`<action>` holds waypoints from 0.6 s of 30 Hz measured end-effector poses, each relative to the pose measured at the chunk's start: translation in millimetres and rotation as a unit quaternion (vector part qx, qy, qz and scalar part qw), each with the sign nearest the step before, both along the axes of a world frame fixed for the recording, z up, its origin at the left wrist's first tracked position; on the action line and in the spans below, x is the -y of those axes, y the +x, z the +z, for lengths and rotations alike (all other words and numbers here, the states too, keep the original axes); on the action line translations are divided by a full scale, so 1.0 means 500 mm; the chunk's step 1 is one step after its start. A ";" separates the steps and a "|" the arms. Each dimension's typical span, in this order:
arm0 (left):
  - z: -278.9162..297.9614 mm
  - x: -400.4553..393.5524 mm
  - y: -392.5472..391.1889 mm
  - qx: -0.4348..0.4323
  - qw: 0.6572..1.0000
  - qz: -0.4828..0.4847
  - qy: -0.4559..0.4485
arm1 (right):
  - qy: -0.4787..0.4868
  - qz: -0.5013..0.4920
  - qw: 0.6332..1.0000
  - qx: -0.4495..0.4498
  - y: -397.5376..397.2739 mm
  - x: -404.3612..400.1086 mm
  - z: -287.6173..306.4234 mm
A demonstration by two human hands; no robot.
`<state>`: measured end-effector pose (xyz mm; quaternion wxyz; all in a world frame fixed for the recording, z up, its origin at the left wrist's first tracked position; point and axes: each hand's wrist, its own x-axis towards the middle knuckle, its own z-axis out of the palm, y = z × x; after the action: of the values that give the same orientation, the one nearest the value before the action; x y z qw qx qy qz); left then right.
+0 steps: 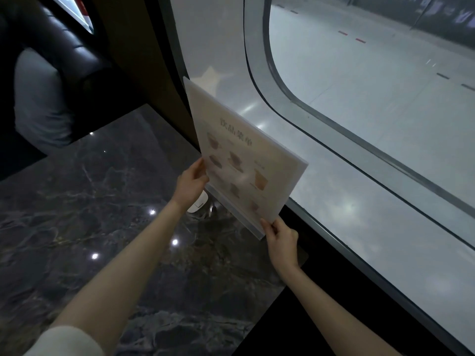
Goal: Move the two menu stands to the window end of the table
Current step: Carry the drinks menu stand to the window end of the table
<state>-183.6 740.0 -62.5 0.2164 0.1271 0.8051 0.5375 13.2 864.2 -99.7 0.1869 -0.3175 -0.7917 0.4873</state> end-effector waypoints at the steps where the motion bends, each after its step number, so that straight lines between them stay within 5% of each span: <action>1: -0.001 0.000 0.000 -0.001 1.000 -0.001 0.001 | 0.005 0.003 1.000 0.004 0.001 -0.002 0.000; 9: 0.000 0.000 0.001 -0.025 0.999 -0.036 -0.027 | 0.066 0.045 0.992 0.095 0.000 -0.006 0.020; 13: -0.008 0.002 0.021 -0.107 0.975 -0.089 -0.172 | 0.121 0.063 0.973 0.185 0.005 -0.006 0.029; 18: -0.025 0.037 0.100 -0.129 0.938 -0.124 -0.298 | 0.047 0.058 0.957 0.281 0.031 0.014 0.025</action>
<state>-133.8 721.4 -75.2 0.2030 0.2239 0.9272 0.2213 28.9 857.1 -87.4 -0.0568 -0.3863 -0.8511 0.3508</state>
